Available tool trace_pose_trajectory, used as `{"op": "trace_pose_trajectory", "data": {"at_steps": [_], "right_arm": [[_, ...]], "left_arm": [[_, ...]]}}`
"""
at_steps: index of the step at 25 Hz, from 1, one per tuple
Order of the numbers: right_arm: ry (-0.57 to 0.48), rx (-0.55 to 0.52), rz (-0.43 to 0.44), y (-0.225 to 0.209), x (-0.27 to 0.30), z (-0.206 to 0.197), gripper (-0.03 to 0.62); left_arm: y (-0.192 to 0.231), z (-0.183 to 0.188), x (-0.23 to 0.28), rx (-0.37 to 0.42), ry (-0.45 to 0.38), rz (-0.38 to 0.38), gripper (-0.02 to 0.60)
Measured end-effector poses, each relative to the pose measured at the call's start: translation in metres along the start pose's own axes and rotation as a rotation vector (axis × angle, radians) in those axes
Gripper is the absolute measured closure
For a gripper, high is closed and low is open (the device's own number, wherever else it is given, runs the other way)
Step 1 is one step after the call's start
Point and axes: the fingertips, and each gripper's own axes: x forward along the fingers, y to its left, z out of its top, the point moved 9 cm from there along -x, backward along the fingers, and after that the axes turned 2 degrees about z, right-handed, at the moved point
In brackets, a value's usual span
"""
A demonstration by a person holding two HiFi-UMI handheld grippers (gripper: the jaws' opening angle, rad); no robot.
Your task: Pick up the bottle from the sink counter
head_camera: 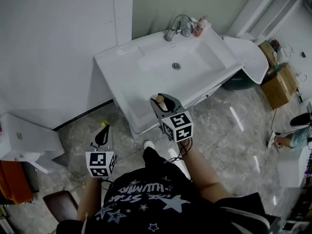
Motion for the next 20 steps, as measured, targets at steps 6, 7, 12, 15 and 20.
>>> {"op": "trace_pose_trajectory", "data": {"at_steps": [6, 7, 12, 15, 20], "right_arm": [[-0.040, 0.019, -0.056, 0.041, -0.048, -0.001, 0.453], [-0.043, 0.024, -0.066, 0.048, -0.057, -0.003, 0.453], [-0.040, 0.049, -0.110, 0.086, -0.102, -0.014, 0.453], [-0.048, 0.077, -0.153, 0.109, -0.130, -0.024, 0.453], [-0.053, 0.102, -0.218, 0.143, -0.178, -0.042, 0.453]], "left_arm": [[0.002, -0.016, -0.046, -0.007, -0.020, -0.020, 0.565], [0.002, -0.020, -0.055, -0.014, -0.019, -0.025, 0.565], [-0.009, -0.032, -0.096, 0.013, -0.020, -0.086, 0.565], [-0.015, -0.040, -0.117, 0.014, -0.028, -0.127, 0.565], [-0.036, -0.055, -0.150, 0.021, -0.031, -0.211, 0.565]]}}
